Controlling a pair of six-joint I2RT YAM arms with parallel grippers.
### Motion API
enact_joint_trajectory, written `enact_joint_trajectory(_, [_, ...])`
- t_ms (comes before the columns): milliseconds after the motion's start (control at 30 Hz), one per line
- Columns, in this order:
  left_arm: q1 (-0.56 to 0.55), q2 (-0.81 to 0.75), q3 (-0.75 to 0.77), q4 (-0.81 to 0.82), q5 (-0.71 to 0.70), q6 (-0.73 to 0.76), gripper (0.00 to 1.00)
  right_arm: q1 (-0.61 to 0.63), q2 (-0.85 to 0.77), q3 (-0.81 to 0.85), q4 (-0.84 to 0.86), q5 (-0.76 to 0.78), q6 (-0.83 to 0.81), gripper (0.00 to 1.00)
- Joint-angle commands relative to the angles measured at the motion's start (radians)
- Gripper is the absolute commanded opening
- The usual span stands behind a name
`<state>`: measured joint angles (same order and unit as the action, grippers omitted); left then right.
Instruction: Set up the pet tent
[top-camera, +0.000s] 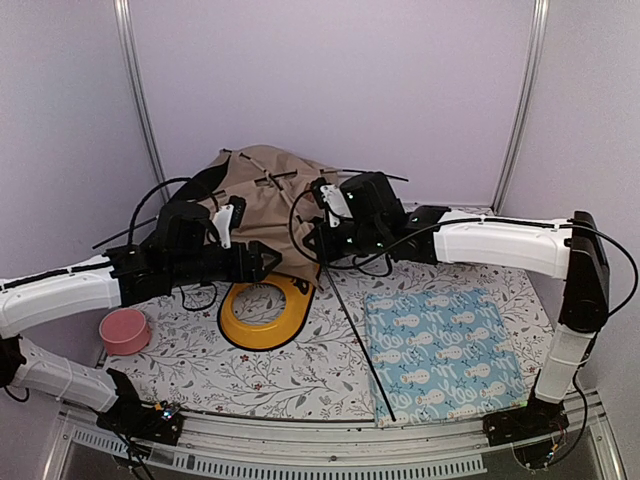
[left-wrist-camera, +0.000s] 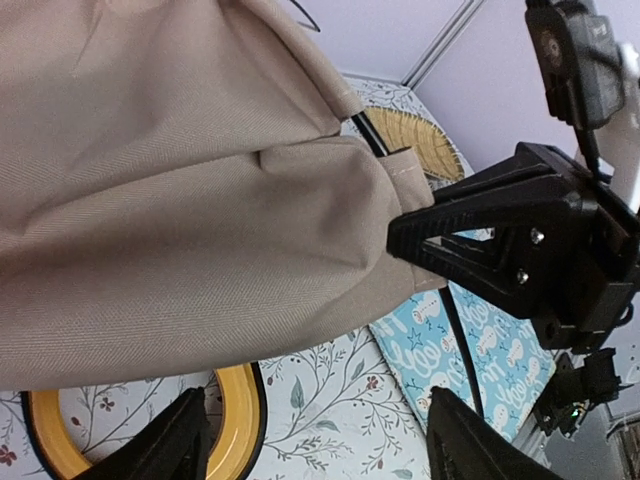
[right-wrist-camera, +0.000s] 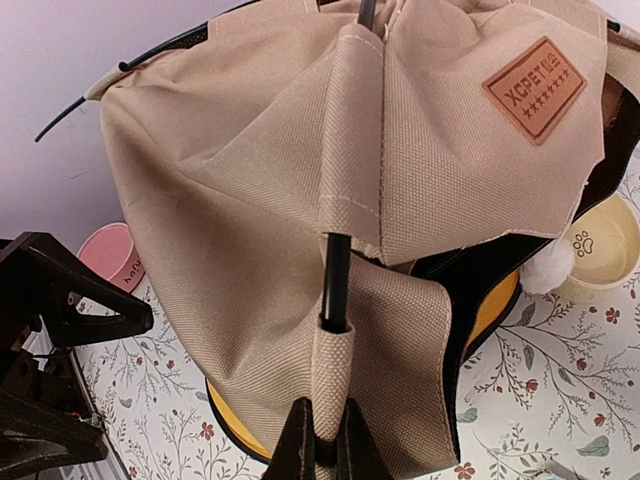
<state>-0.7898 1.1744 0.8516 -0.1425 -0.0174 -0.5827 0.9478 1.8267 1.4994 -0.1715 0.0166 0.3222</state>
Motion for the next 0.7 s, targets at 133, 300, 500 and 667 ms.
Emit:
enact_joint_trajectory(133, [-0.013,0.058,0.049,0.058,-0.083,0.112,0.77,-0.004,0.015,0.053,0.089,-0.024,0.001,0.0])
enact_joint_trajectory(300, [-0.031,0.081,0.086,0.057,-0.099,0.186,0.77,-0.004,0.013,0.053,0.082,-0.03,0.007,0.0])
enact_joint_trajectory(500, [-0.035,0.142,0.11,0.068,-0.086,0.259,0.74,-0.005,0.016,0.053,0.082,-0.037,0.009,0.0])
enact_joint_trajectory(667, [-0.033,0.22,0.121,0.092,-0.092,0.273,0.73,-0.006,0.024,0.053,0.087,-0.052,0.013,0.0])
